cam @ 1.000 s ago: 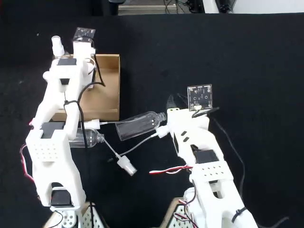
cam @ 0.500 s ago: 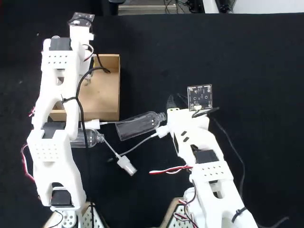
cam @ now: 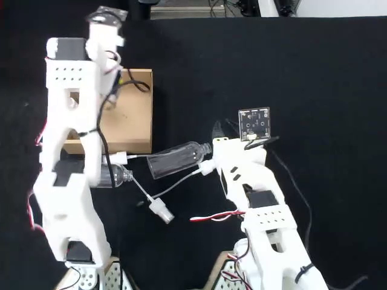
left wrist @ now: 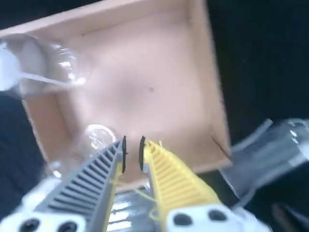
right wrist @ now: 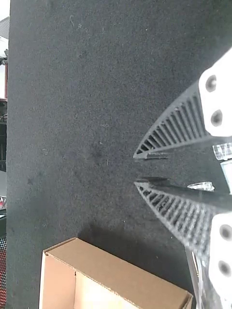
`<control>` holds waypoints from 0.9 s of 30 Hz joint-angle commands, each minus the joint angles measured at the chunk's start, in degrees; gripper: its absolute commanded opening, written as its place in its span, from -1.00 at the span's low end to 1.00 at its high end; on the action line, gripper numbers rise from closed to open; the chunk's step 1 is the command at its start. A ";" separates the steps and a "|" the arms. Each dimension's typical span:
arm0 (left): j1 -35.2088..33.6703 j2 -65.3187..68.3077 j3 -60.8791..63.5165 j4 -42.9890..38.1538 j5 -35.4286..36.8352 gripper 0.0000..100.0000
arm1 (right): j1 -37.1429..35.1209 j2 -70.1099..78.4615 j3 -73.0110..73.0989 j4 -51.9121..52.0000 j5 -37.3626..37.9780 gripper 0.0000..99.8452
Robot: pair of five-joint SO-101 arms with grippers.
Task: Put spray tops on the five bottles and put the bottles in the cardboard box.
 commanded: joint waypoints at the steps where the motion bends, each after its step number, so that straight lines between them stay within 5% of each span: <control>1: 3.38 -19.25 12.44 0.35 -3.08 -0.88 | 0.88 -2.24 -0.48 -1.76 0.00 -0.90; 21: -16.04 -59.08 58.33 0.44 -49.58 -0.86 | 0.79 -2.24 -0.40 -1.58 0.00 -0.90; 27: -15.87 -59.52 67.91 -0.26 -54.95 -0.47 | 0.79 -2.24 -0.40 -1.67 0.00 -0.90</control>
